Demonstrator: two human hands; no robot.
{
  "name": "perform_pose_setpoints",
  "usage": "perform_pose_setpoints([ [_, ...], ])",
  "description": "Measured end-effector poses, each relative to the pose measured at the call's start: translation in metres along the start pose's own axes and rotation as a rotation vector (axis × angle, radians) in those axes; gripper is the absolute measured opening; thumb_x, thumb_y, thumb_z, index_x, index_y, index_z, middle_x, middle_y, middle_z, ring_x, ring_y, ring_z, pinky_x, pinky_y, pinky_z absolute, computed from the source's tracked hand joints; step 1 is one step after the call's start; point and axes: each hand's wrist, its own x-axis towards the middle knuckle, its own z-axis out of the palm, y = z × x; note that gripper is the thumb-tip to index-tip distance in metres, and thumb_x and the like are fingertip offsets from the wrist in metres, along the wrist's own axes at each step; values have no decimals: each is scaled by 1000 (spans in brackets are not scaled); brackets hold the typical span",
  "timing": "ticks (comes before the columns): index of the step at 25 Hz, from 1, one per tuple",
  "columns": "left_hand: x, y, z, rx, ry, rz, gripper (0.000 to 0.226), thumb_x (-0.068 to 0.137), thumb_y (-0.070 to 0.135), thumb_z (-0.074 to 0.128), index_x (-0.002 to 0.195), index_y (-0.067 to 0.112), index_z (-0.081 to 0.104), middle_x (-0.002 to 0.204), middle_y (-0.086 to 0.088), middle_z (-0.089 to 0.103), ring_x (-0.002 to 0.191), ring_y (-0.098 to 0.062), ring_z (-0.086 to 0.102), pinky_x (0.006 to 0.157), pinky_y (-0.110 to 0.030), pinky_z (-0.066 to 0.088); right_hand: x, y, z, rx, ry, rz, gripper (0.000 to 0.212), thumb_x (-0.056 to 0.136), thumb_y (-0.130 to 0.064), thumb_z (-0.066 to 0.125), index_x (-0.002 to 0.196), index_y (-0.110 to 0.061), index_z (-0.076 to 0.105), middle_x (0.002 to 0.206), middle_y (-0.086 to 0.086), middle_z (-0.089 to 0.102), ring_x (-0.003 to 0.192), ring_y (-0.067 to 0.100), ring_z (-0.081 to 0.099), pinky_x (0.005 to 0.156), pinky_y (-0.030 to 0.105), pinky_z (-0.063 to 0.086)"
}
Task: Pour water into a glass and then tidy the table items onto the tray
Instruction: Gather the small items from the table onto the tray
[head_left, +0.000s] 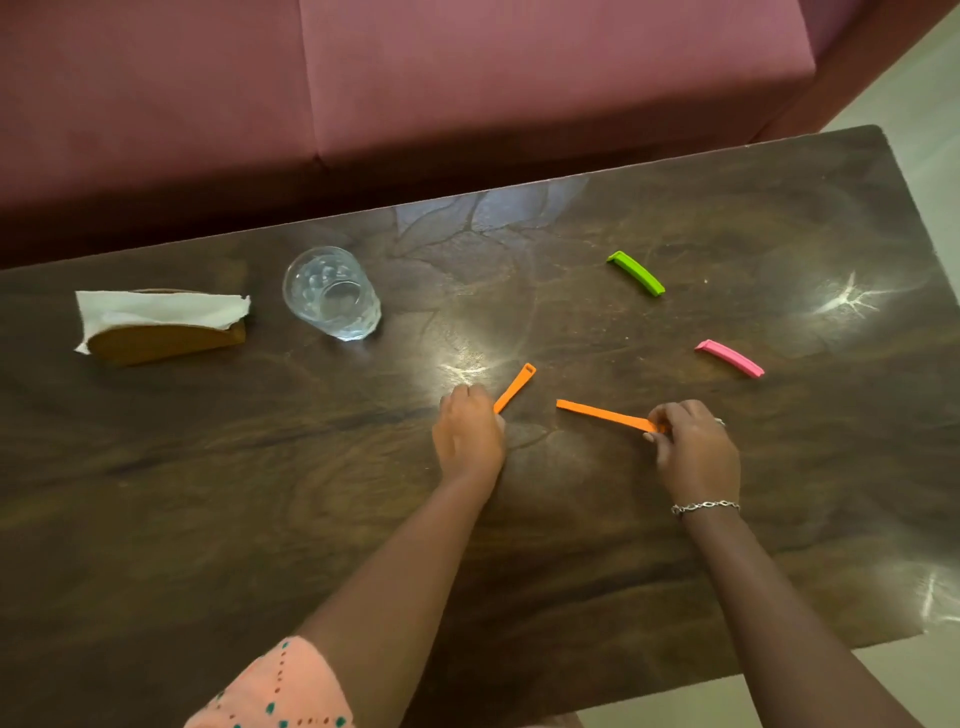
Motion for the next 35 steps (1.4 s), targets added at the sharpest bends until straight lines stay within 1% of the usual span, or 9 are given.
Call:
perform_pose_setpoints([
  [5,-11,-67,-35,-173,161,-84,15,85,12,53,97,7,61,104,-10,62,102,-27,52,79,-36,41,-7,-61,6,-58,94,-286,20,57,7,75,71,-4,65,73,13,64,66,36,57,56,37,50],
  [9,-21,-126,-65,-294,273,-114,10,81,4,57,88,2,62,96,-18,62,94,-34,55,78,-39,39,-16,-124,17,-85,157,-471,13,61,-2,61,71,-8,65,71,9,65,67,34,59,56,35,47],
  [13,-33,-201,-103,-294,353,-187,11,80,3,59,89,1,63,96,-19,63,93,-36,56,78,-39,38,-34,-202,40,-39,167,-665,11,69,-8,55,71,-11,65,70,6,64,67,32,60,58,32,46],
  [17,-50,-281,-140,-285,450,-259,9,79,1,61,87,0,64,92,-19,63,90,-36,57,76,-39,39,-59,-282,68,-30,143,-819,7,67,-7,64,72,-13,65,70,4,64,65,30,59,59,30,44],
  [22,-79,-394,-182,-236,544,-457,11,80,5,61,90,4,64,96,-16,64,91,-35,59,74,-42,43,-98,-388,109,21,100,-1055,6,69,-12,61,73,-13,66,72,4,65,65,28,60,58,32,42],
  [26,-103,-480,-210,-145,617,-684,11,84,8,56,91,3,62,99,-20,61,91,-39,58,69,-46,44,-129,-451,135,57,64,-1167,10,70,-13,58,73,-12,67,72,5,66,63,29,61,57,29,45],
  [30,-105,-553,-224,-91,483,-865,16,89,8,49,98,1,59,108,-21,57,99,-40,57,75,-47,45,-159,-499,156,84,16,-1206,11,71,-14,58,75,-11,68,74,7,67,65,31,60,58,33,47],
  [33,-92,-580,-224,-39,336,-886,19,91,6,45,106,2,55,115,-18,55,105,-37,57,80,-45,46,-172,-520,164,94,-6,-1202,8,68,-10,64,74,-10,69,74,7,67,66,32,61,58,33,47],
  [35,-81,-591,-219,22,244,-864,21,91,6,43,107,3,56,113,-15,57,101,-32,60,78,-41,49,-178,-529,168,89,-18,-1212,7,68,-10,66,73,-10,69,73,6,67,66,31,60,58,33,46],
])
